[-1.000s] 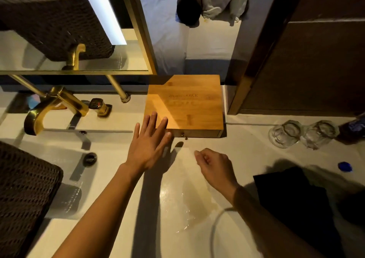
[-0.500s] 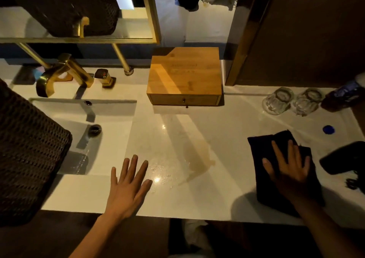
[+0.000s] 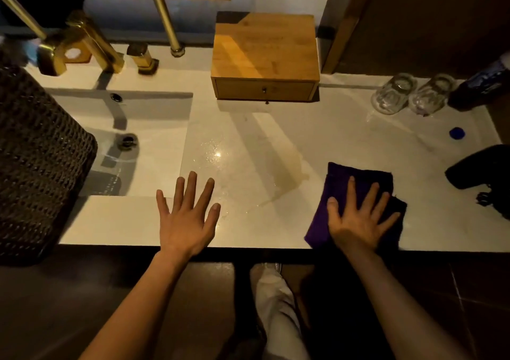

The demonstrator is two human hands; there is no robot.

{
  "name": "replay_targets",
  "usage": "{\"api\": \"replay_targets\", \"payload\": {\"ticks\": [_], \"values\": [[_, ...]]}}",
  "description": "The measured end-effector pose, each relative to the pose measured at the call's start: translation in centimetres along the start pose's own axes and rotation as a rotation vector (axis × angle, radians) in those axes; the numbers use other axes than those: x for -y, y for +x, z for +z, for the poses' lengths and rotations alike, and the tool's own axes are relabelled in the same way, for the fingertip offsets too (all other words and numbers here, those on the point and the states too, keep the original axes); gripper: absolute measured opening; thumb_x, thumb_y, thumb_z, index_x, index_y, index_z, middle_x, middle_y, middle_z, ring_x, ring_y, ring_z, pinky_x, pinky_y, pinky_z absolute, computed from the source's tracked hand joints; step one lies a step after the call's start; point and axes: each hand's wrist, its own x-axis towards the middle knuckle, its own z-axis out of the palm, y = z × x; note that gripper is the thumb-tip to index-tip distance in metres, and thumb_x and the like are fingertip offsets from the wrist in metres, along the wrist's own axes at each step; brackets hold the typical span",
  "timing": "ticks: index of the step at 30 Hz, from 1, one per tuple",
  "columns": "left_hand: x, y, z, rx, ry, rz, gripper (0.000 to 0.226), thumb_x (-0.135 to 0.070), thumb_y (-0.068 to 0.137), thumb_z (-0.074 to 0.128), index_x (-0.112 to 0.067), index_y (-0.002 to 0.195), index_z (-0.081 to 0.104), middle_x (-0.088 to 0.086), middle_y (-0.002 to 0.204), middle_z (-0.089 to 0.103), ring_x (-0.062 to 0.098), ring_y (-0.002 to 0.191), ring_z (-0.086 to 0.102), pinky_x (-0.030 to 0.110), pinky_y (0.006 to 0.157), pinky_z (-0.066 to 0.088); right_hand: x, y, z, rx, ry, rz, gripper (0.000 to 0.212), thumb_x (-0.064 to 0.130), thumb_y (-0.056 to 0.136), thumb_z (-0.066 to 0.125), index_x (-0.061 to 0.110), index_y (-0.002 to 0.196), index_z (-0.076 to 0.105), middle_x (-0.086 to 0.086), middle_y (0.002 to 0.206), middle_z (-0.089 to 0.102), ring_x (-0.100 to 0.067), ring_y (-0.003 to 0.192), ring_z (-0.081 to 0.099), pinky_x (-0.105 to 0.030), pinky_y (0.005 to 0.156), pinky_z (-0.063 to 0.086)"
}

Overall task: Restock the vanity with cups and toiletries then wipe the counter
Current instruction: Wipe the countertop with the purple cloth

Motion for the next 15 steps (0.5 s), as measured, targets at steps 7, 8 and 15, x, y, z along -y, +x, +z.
{"api": "replay_targets", "payload": {"ticks": [7, 8, 15], "values": [[0.2, 0.3, 0.4, -0.033, -0.023, 0.012, 0.06, -0.063, 0.099, 0.013, -0.05, 0.155, -0.007, -0.007, 0.169, -0.014, 0.02, 0.156, -0.016, 0.063, 0.123, -0.002, 5.0, 0.6, 0.9, -0.142, -0.014, -0.057, 0.072, 0.065, 0.09, 0.028, 0.035, 0.155, 0.023, -0.02, 0.162, 0.018, -0.042, 0.15, 0.013, -0.07, 0.114, 0.001], [0.3, 0.4, 0.5, -0.036, -0.02, 0.013, 0.061, -0.063, 0.099, 0.013, -0.05, 0.155, -0.007, -0.007, 0.169, -0.014, 0.02, 0.156, -0.015, 0.063, 0.123, -0.001, 5.6, 1.1, 0.7, -0.145, -0.022, -0.075, 0.072, 0.065, 0.09, 0.028, 0.036, 0.155, 0.02, -0.019, 0.163, 0.016, -0.041, 0.151, 0.011, -0.069, 0.115, 0.001], [0.3, 0.5, 0.6, -0.054, -0.008, 0.009, 0.062, -0.062, 0.099, 0.018, -0.05, 0.155, -0.005, -0.006, 0.169, -0.014, 0.02, 0.156, -0.015, 0.062, 0.124, -0.002, 11.0, 7.6, -1.9, 0.001, -0.067, -0.362, 0.074, 0.072, 0.089, 0.012, 0.043, 0.153, -0.01, -0.01, 0.166, -0.011, -0.035, 0.151, -0.016, -0.067, 0.115, -0.01]]}}
